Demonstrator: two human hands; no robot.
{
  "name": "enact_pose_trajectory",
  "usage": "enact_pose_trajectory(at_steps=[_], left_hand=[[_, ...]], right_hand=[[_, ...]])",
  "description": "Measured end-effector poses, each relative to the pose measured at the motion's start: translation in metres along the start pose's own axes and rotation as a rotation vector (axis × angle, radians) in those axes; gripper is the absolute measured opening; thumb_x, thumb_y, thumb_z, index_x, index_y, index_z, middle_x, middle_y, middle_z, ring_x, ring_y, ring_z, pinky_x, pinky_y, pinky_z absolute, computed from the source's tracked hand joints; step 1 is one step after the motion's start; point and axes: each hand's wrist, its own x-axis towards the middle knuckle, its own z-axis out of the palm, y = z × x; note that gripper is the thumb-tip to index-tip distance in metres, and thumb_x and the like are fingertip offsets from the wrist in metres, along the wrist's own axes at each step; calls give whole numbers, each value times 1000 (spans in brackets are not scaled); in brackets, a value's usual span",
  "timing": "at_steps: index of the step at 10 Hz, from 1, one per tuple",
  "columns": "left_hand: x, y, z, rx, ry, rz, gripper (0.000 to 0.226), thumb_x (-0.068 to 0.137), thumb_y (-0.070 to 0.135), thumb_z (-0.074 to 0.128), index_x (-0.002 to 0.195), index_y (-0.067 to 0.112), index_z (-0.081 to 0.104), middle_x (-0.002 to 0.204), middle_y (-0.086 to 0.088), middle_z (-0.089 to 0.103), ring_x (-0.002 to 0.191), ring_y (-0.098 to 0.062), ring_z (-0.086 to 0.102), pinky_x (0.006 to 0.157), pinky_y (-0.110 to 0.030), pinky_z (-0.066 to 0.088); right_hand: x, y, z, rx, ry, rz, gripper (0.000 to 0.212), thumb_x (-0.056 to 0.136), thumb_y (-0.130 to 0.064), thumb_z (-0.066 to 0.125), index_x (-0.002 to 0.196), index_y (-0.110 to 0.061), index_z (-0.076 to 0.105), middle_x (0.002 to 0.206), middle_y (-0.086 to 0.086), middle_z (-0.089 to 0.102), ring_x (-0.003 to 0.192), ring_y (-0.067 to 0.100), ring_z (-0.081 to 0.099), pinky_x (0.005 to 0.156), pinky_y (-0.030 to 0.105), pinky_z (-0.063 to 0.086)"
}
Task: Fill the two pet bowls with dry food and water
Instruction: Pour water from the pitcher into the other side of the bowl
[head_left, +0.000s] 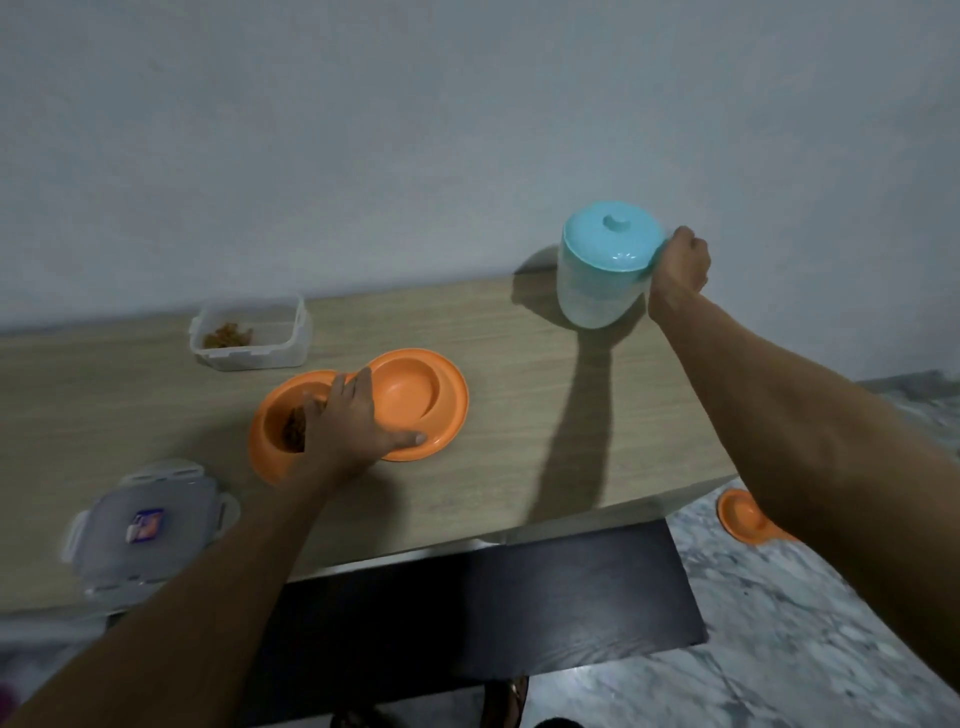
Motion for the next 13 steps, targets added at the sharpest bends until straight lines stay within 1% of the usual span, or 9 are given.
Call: enact_pose_trajectory(at_steps=[1, 2, 3, 5, 6, 7, 9, 12, 13], left_hand=[[-1, 0, -2, -8, -10, 15, 122, 56, 82, 64, 150, 15, 24, 153, -7, 36, 146, -31, 21, 109, -64, 17], [-2, 3, -2, 13, 1, -3, 119, 60, 75, 69, 151, 15, 21, 155, -7, 33, 147, -30, 18, 111, -62, 14], [-1, 4, 0, 11, 8, -12, 116, 59, 75, 70, 149, 17, 26, 152, -7, 38, 145, -29, 24, 111, -57, 16], [-8, 13, -6, -63, 52, -33, 104, 63, 64, 77, 145, 17, 34, 145, -9, 46, 136, -29, 39, 109, -46, 28], [-12, 16, -10, -64, 31, -36, 104, 66, 61, 77, 147, 15, 30, 149, -12, 41, 139, -31, 34, 110, -48, 25], [-8, 7, -5, 11, 13, -18, 115, 61, 74, 70, 149, 15, 24, 153, -10, 34, 146, -32, 21, 112, -62, 16], [-7, 2, 3, 70, 35, 20, 119, 61, 82, 60, 151, 13, 22, 156, -5, 34, 148, -29, 17, 112, -65, 7], [-9, -4, -3, 30, -35, 35, 119, 66, 78, 59, 153, 10, 14, 158, -5, 28, 150, -28, 8, 113, -64, -1], [-8, -8, -2, 12, -46, 45, 119, 68, 77, 60, 154, 11, 12, 159, -6, 26, 150, -27, 7, 114, -64, -3]], right_hand=[[17, 4, 4, 46, -80, 47, 32, 84, -37, 38, 87, -18, 65, 93, 0, 62, 96, 24, 61, 87, 37, 47], [40, 17, 9, 92, -135, 75, 23, 78, -37, 42, 70, -21, 56, 84, 0, 64, 83, 19, 59, 74, 33, 45], [40, 19, 5, 71, -131, 91, 22, 78, -37, 42, 65, -23, 52, 79, -2, 60, 79, 19, 55, 76, 35, 44], [17, 24, -5, 52, -42, 98, 34, 87, -44, 44, 67, -20, 56, 83, 0, 66, 85, 22, 63, 84, 38, 50], [6, 27, -10, 39, -16, 114, 31, 85, -48, 50, 69, -22, 58, 84, 2, 68, 84, 23, 65, 82, 37, 54], [-12, 27, -13, 57, -37, 133, 28, 82, -40, 59, 83, -14, 66, 76, 2, 60, 70, 20, 56, 69, 34, 48], [-45, 26, -10, 48, 5, 128, 44, 73, -33, 61, 109, -8, 70, 92, 4, 63, 75, 23, 56, 65, 32, 47], [-109, 22, 6, 4, 12, 57, 26, 75, -26, 62, 93, -7, 59, 90, 6, 61, 76, 24, 55, 68, 32, 46], [-132, 22, 13, -11, -12, 18, 17, 78, -23, 62, 71, -12, 51, 74, 1, 55, 71, 22, 50, 66, 32, 43]])
